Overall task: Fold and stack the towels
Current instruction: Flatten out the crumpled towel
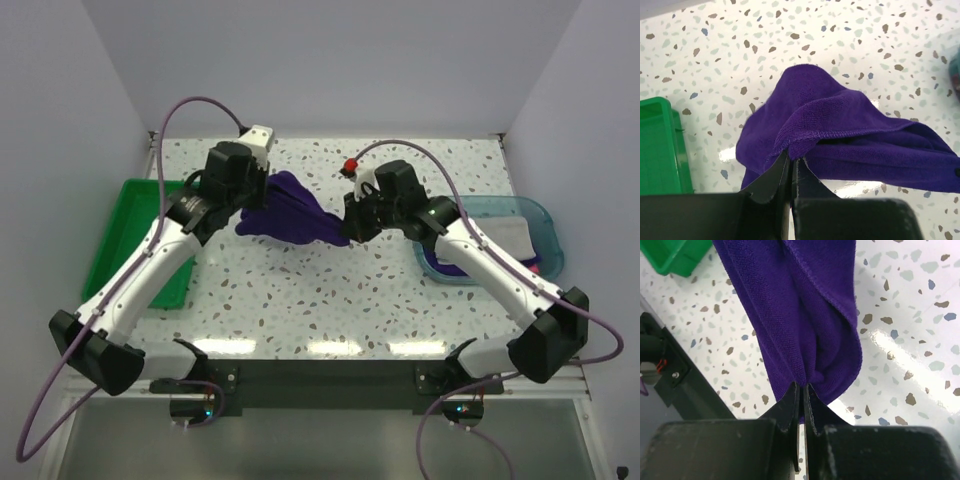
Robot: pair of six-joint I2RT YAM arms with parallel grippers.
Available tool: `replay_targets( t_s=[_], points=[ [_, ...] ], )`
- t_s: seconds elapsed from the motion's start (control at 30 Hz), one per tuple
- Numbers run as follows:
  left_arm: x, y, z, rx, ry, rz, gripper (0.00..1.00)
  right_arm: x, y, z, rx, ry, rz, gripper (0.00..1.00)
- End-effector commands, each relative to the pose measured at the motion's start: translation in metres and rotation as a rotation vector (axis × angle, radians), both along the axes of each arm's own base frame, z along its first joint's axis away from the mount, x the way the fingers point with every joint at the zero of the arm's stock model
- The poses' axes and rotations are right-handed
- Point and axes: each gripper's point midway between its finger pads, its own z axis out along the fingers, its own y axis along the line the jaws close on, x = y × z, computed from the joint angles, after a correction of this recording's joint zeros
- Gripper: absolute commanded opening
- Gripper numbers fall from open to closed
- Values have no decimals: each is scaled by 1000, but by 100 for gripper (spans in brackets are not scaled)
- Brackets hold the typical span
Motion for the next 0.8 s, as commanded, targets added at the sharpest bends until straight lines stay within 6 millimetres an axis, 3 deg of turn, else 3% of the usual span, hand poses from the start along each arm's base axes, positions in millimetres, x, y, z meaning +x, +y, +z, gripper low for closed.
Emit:
replay_targets(
  t_s=[0.0, 0.1, 0.27, 0.37, 0.5, 0.63, 0.7, 0.77],
  points=[
    [3, 49, 40, 100, -119, 134, 5, -54, -51, -25, -178, 182, 22, 0],
    [3, 69, 22, 162, -91, 240, 7, -57, -69, -37, -255, 192, -22, 0],
    [13, 78, -1, 233, -29, 314, 10, -65, -96, -65, -386, 277, -129, 0],
    [16, 67, -15, 205, 6, 271, 14, -69, -107, -72, -430, 303, -158, 0],
    [15, 25, -65, 77, 100, 122, 20, -77, -107, -85, -444, 355, -141, 0],
    [22, 2, -111, 15, 194, 89, 21, -91, -100, -99, -438, 448, -84, 5],
    [32, -10, -120, -3, 213, 64, 21, -95, -102, -100, -448, 475, -81, 8],
    [47, -16, -117, 5, 194, 46, 20, -92, -104, -98, -460, 460, -100, 8]
  ],
)
